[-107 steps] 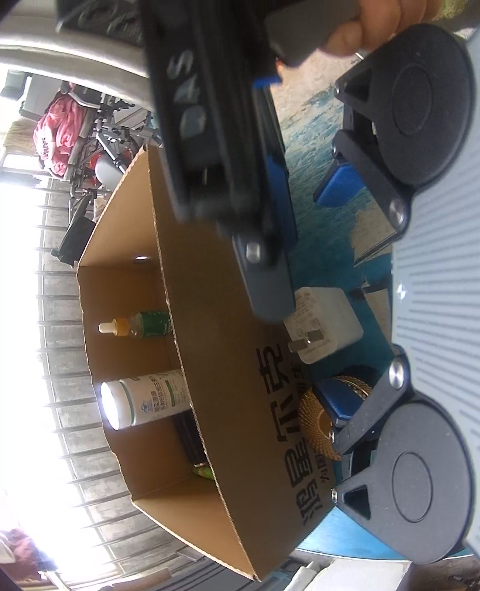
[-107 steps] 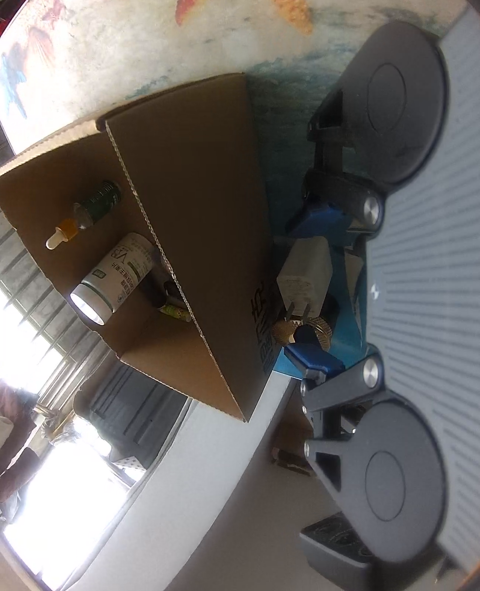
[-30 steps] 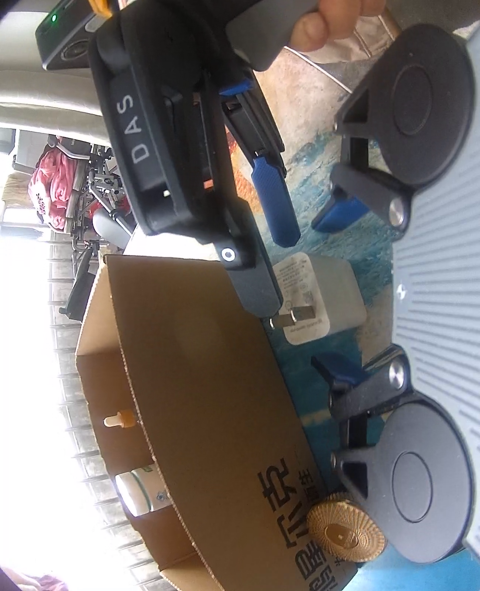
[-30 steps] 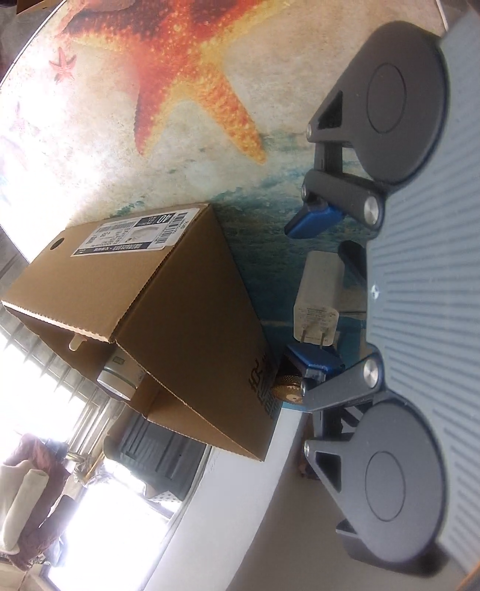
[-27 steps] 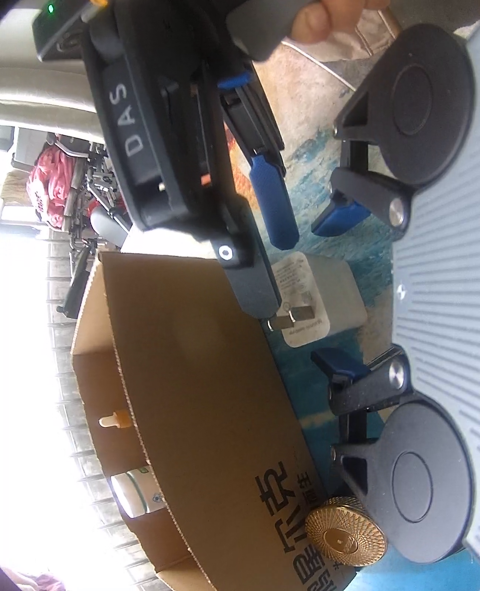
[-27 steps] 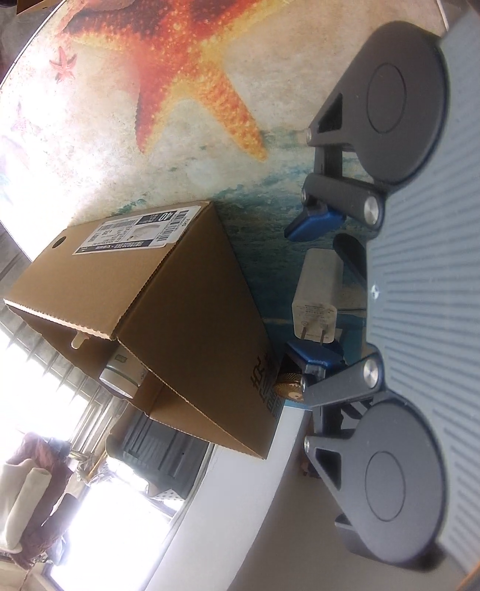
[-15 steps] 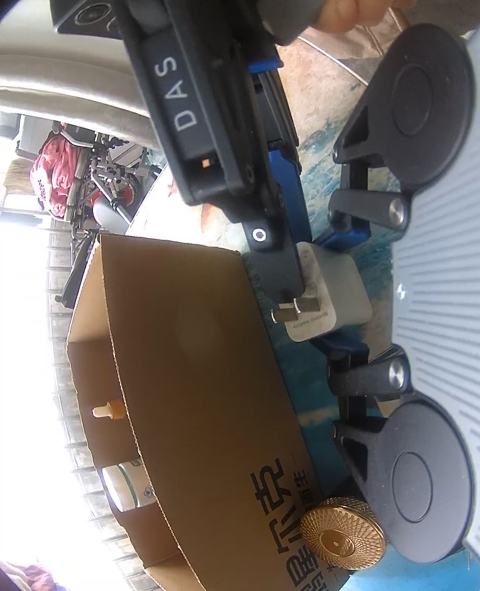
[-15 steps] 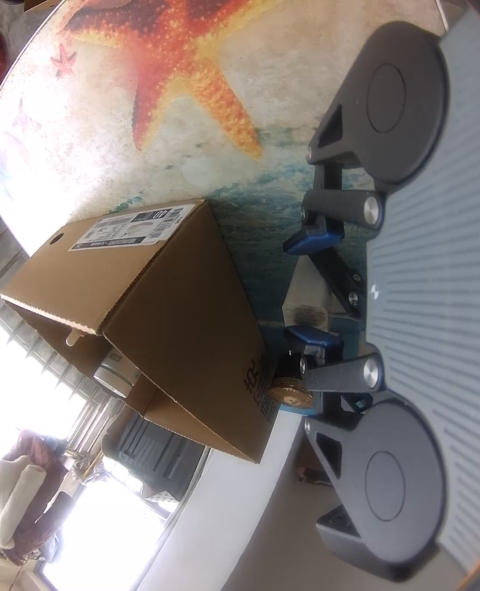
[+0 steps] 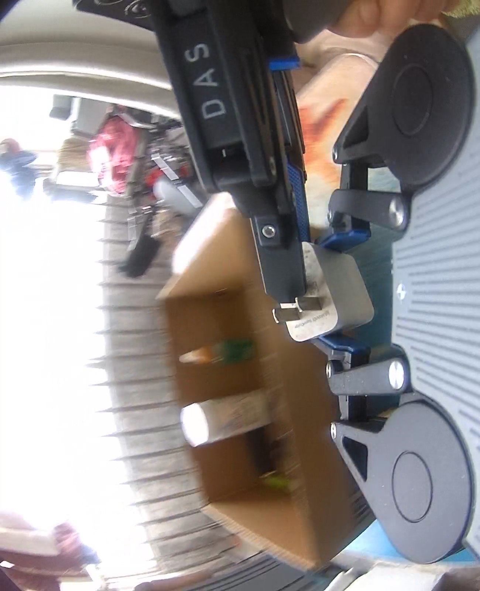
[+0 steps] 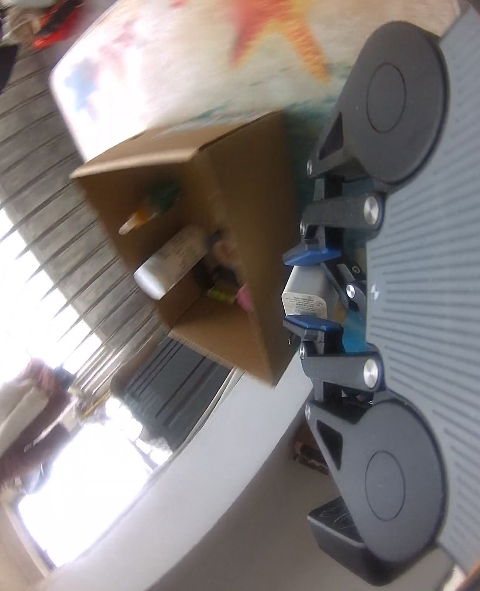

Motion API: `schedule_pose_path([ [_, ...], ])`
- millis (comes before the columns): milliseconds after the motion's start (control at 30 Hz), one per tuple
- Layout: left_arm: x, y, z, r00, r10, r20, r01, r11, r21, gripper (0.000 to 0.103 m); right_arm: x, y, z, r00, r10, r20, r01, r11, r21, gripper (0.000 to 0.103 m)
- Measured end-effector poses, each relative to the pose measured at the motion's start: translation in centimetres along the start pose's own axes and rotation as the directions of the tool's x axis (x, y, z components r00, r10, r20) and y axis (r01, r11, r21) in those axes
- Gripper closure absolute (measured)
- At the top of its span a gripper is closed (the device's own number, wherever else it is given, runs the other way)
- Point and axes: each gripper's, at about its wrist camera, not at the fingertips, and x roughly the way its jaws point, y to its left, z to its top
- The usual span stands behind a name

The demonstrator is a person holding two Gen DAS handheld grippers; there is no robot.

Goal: Organize rigid objects
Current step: 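Carry the plug adapter into the box and open the right tool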

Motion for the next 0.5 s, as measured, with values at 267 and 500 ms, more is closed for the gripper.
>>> schedule_pose_path([
  [267, 2.5, 3.0, 5.8, 1.0, 0.022, 0.014, -0.022, 0.998, -0.056, 0.056, 4.0, 1.5, 6.9, 0.998, -0.039, -0.041, 0.035, 0.994, -0.107, 0.073],
  [500, 10.7, 6.1, 6.8, 0.974, -0.06, -0.219, 0.026, 0.987, -0.156, 0.056, 10.7, -3.0, 9.6, 0.963, -0.119, -0.24, 0.114, 0.993, -0.036, 0.073],
])
